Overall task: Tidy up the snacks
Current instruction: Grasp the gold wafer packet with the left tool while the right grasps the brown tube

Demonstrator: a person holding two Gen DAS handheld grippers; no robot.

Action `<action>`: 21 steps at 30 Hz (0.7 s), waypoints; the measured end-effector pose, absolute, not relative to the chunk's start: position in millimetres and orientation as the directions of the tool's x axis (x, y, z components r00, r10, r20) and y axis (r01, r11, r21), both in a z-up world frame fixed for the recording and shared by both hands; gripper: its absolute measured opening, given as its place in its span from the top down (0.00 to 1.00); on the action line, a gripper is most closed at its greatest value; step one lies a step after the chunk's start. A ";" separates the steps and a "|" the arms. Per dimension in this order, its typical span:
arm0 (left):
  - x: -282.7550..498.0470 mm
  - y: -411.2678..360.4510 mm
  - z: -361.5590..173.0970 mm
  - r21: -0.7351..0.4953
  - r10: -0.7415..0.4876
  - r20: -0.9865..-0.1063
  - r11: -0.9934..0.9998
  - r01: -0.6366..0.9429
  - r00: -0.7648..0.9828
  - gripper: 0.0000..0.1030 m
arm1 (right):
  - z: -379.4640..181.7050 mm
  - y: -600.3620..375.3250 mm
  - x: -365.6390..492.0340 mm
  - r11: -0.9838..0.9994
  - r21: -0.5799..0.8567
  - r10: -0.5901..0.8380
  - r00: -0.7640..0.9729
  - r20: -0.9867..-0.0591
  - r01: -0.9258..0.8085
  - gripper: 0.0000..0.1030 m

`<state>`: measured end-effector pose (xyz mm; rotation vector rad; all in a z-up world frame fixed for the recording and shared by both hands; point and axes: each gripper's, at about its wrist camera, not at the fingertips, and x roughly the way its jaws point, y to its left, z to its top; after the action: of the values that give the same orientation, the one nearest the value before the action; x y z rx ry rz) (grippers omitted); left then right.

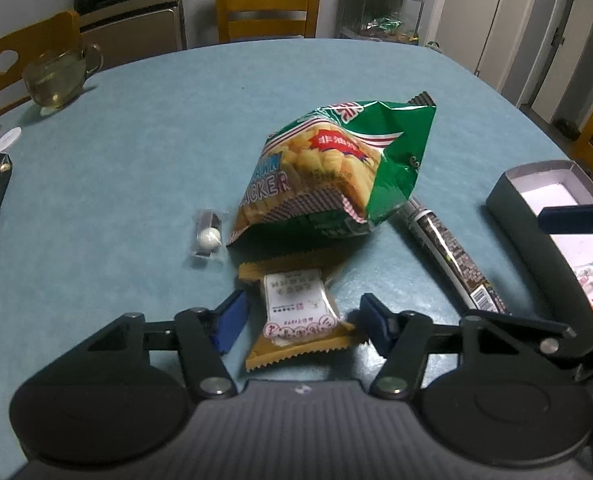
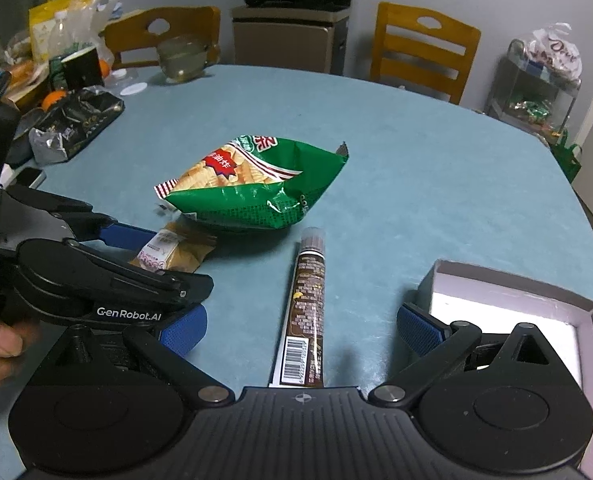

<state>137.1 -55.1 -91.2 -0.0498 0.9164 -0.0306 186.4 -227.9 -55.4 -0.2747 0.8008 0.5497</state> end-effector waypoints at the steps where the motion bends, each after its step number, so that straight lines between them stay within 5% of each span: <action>1: 137.7 -54.7 -91.5 -0.052 -0.046 -0.790 0.999 0.009 0.611 0.48 | -56.1 -226.8 187.4 0.824 -0.030 0.361 0.565 -0.742 -0.566 0.01; 5: 137.3 -49.0 -92.9 -0.030 -0.029 -0.786 1.000 0.008 0.618 0.64 | -56.8 -222.4 190.7 0.816 -0.027 0.370 0.559 -0.742 -0.577 0.01; 15: 129.5 -32.5 -92.9 -0.033 -0.027 -0.790 0.999 0.002 0.613 0.68 | -67.2 -208.5 213.1 0.809 0.002 0.385 0.528 -0.757 -0.587 0.02; 21: 119.4 -22.8 -91.1 -0.032 -0.011 -0.800 0.999 -0.024 0.600 0.68 | -76.1 -203.2 229.0 0.819 0.046 0.391 0.497 -0.774 -0.572 0.16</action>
<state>119.4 -22.8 -91.1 -0.0406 0.9277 0.0074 229.0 -203.2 -76.1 -0.2287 0.8725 0.5892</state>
